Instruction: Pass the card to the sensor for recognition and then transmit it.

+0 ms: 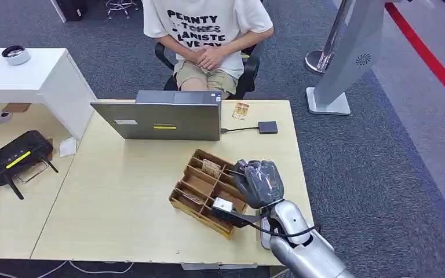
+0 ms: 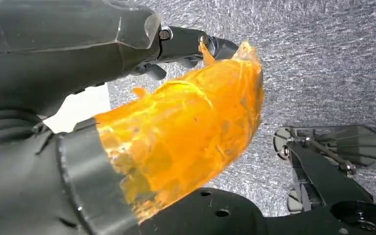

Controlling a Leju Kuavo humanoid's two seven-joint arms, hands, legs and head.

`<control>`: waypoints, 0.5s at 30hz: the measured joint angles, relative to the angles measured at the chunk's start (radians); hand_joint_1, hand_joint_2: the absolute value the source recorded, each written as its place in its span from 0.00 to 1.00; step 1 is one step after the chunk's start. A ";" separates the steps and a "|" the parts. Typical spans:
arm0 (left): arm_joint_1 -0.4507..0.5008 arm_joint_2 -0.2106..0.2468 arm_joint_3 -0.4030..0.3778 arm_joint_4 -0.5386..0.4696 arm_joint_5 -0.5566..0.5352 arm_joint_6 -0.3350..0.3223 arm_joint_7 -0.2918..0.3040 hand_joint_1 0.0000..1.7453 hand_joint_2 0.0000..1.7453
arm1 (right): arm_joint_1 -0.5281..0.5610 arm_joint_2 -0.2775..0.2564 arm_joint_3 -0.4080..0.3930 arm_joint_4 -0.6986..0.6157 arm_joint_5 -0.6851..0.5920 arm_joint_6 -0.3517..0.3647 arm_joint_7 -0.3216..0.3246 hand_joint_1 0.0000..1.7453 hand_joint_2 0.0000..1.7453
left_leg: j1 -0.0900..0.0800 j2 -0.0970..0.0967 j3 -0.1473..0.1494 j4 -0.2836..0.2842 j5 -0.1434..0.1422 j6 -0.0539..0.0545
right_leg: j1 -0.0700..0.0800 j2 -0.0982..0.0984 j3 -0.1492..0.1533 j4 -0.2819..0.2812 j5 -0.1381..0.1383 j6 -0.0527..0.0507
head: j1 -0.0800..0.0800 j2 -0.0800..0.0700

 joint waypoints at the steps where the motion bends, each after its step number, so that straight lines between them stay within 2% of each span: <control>1: 0.000 0.000 0.003 0.000 0.000 0.000 0.000 0.00 0.00 | 0.000 0.000 0.000 -0.022 -0.008 -0.001 -0.003 1.00 1.00 | 0.000 0.000 0.000 0.000 0.000 0.000 | 0.000 0.000 0.000 0.000 0.000 0.000 | 0.000 0.000; 7: 0.003 -0.005 0.023 0.000 -0.003 0.000 0.000 0.00 0.00 | 0.014 -0.006 -0.011 -0.210 -0.015 -0.029 -0.011 1.00 1.00 | 0.000 0.000 -0.001 0.000 0.000 0.000 | 0.000 0.000 -0.001 0.000 0.000 0.000 | 0.000 0.000; 13: 0.004 -0.007 0.033 0.000 -0.003 0.000 0.000 0.00 0.00 | 0.023 -0.013 -0.014 -0.273 -0.015 -0.030 -0.012 1.00 1.00 | 0.000 0.000 -0.001 0.000 0.000 0.000 | 0.000 0.000 -0.001 0.000 0.000 0.000 | 0.000 0.000; 15: 0.004 -0.008 0.035 0.000 -0.003 0.000 0.000 0.00 0.00 | 0.028 -0.014 -0.016 -0.286 -0.015 -0.058 -0.027 1.00 1.00 | 0.000 0.000 -0.001 0.000 0.000 0.000 | 0.000 0.000 -0.001 0.000 0.000 0.000 | 0.000 0.000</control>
